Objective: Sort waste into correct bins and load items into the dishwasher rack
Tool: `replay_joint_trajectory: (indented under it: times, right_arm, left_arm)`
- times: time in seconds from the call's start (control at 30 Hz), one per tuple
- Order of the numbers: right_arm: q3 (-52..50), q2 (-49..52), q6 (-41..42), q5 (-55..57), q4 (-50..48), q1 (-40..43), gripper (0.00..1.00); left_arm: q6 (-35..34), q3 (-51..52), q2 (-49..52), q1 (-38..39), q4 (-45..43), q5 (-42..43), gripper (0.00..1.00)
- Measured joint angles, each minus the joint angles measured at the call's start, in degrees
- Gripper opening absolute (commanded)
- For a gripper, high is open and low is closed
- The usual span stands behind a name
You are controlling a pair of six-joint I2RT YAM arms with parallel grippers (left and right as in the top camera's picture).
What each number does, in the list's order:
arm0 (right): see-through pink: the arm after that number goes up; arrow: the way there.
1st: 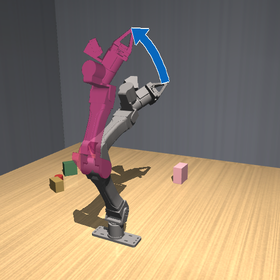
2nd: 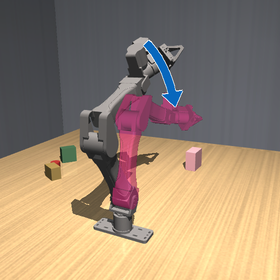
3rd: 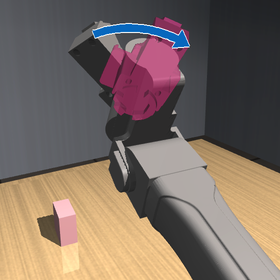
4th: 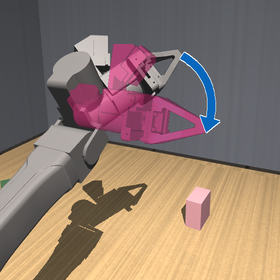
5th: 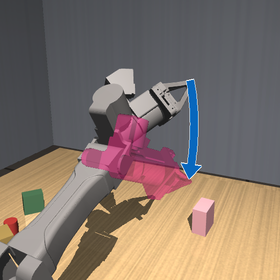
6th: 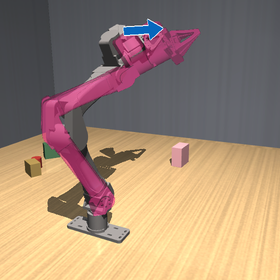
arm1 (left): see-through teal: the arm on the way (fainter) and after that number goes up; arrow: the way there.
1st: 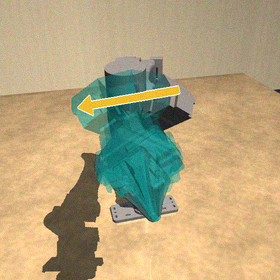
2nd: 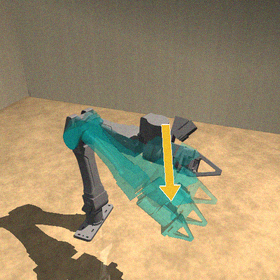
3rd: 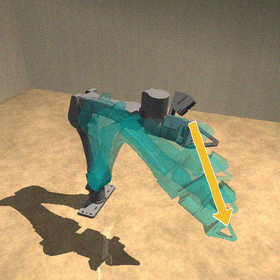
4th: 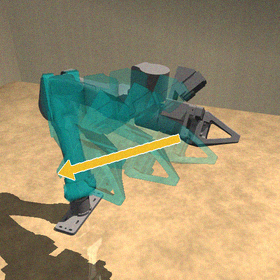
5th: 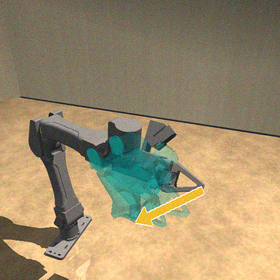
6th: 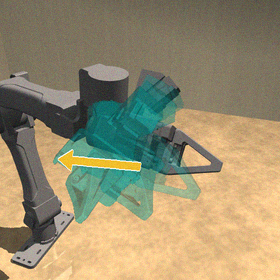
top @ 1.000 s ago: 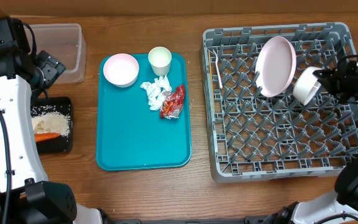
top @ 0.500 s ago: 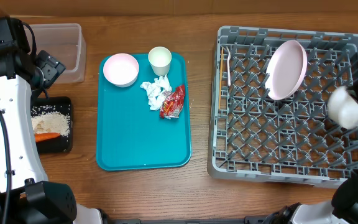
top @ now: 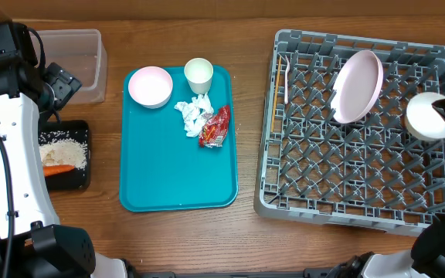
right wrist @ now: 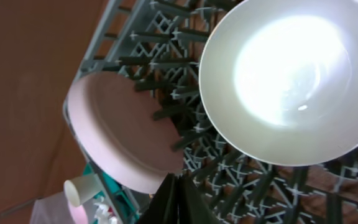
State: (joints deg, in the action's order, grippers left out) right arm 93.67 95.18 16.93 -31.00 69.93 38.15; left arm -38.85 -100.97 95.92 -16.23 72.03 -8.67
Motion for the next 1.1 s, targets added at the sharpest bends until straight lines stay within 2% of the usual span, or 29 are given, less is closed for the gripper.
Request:
replay_joint_trajectory:
  times: [0.03,0.1,0.13,0.3,0.57,0.77,0.93,1.1]
  right_arm:
    - [0.0,0.0,-0.2,-0.1,0.1,0.0,0.28]
    - [0.0,0.0,-0.7,0.8,0.6,0.0,0.58]
    - [0.0,0.0,-0.8,1.6,1.0,0.0,0.63]
    - [0.0,0.0,-2.1,6.2,1.5,0.0,0.63]
    - [0.0,0.0,4.7,21.5,2.8,0.0,0.62]
    - [-1.6,0.0,7.0,26.3,0.8,0.0,0.59]
    - [-3.8,1.1,7.9,26.9,-0.8,0.0,0.53]
    - [-4.3,2.8,4.8,17.6,-1.8,0.0,0.49]
  left_arm:
    - [0.0,0.0,0.0,0.0,0.0,0.0,1.00]
    - [0.0,0.0,0.0,0.0,0.0,0.0,1.00]
    - [0.0,0.0,0.0,0.0,0.0,0.0,1.00]
    - [0.0,0.0,0.0,0.0,0.0,0.0,1.00]
    - [0.0,0.0,0.0,0.0,0.0,0.0,1.00]
    - [0.0,0.0,0.0,0.0,0.0,0.0,1.00]
    - [0.0,0.0,0.0,0.0,0.0,0.0,1.00]
    - [0.0,0.0,0.0,0.0,0.0,0.0,1.00]
